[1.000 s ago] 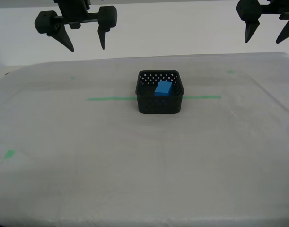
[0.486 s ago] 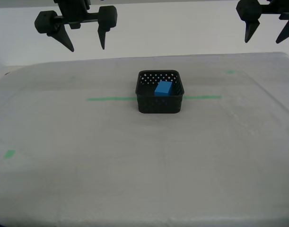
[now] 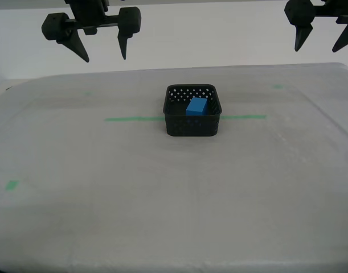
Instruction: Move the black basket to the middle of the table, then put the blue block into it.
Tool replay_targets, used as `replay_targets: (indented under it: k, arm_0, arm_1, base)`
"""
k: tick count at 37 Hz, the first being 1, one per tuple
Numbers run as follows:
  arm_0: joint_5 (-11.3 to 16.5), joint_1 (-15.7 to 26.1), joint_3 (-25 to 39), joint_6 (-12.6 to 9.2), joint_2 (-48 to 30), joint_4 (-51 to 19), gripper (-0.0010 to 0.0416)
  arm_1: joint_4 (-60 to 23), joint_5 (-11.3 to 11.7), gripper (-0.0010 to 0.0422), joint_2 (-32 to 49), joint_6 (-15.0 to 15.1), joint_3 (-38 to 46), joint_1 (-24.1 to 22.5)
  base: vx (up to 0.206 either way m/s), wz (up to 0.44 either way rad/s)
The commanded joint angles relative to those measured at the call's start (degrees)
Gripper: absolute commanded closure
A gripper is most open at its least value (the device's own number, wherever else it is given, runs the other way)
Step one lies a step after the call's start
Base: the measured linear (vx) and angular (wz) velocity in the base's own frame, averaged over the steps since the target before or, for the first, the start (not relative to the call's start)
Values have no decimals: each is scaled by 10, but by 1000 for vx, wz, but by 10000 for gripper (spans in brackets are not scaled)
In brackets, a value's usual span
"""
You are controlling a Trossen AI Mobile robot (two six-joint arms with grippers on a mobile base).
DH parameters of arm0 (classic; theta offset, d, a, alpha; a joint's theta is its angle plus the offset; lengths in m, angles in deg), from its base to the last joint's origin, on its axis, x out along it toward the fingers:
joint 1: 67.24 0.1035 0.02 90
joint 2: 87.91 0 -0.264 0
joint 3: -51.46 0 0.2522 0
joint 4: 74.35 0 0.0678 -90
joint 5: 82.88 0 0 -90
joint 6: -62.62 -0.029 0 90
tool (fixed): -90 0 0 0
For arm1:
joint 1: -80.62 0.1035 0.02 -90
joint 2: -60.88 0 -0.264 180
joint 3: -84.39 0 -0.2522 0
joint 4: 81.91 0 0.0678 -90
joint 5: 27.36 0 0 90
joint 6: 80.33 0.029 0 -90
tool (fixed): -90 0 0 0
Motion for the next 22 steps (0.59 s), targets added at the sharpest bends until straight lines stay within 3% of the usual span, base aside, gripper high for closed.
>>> replay_targets:
  k: [1, 22]
  arm_0:
    - [1, 0, 0, 0, 0, 0, 7]
    - [1, 0, 0, 0, 0, 0, 7]
  arm_1:
    - [0, 1, 12, 0, 1, 0, 0]
    - [0, 1, 12, 0, 1, 0, 0]
  base:
    - [0, 0]
    - [0, 0]
